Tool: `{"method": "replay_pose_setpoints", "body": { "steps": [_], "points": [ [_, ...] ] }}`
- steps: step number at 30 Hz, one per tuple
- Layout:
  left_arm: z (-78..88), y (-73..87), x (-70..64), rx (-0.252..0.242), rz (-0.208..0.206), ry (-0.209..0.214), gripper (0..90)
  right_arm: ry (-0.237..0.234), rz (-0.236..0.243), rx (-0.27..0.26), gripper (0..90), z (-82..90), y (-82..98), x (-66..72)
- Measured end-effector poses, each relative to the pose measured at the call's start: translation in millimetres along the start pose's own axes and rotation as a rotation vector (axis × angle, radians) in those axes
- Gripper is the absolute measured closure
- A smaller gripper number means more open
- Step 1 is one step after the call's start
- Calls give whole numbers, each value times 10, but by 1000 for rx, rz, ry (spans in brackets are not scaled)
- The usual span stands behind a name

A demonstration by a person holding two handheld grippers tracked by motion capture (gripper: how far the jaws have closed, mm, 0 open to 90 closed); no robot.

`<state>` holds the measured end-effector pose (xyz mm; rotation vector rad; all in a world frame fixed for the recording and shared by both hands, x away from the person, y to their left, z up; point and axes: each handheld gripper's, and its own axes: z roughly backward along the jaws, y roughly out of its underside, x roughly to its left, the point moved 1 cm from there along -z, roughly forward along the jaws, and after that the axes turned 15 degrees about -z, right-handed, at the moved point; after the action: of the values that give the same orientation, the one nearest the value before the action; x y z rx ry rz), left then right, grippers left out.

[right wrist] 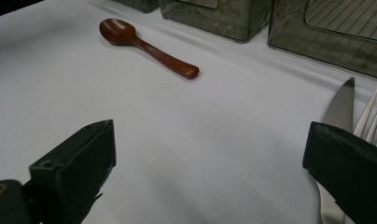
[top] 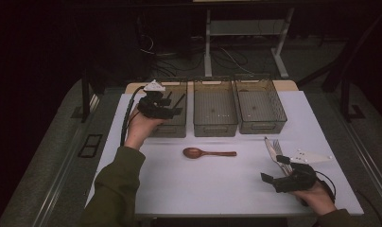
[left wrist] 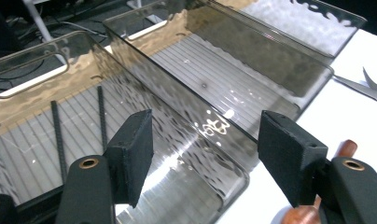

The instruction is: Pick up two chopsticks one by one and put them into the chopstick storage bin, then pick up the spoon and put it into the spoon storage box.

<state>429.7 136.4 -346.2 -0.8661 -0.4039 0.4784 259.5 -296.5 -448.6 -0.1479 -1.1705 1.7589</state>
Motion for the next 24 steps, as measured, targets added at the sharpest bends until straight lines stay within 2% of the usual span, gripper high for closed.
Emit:
{"method": "replay_pose_setpoints", "body": {
  "steps": [17,24],
  "points": [
    [67,134,-365,-36,-42,60,321,1,-4,-4,21,6,2,0],
    [75,251,-466,-56,-32,74,314,1,0,0,21,2,1,4]
  ]
}}
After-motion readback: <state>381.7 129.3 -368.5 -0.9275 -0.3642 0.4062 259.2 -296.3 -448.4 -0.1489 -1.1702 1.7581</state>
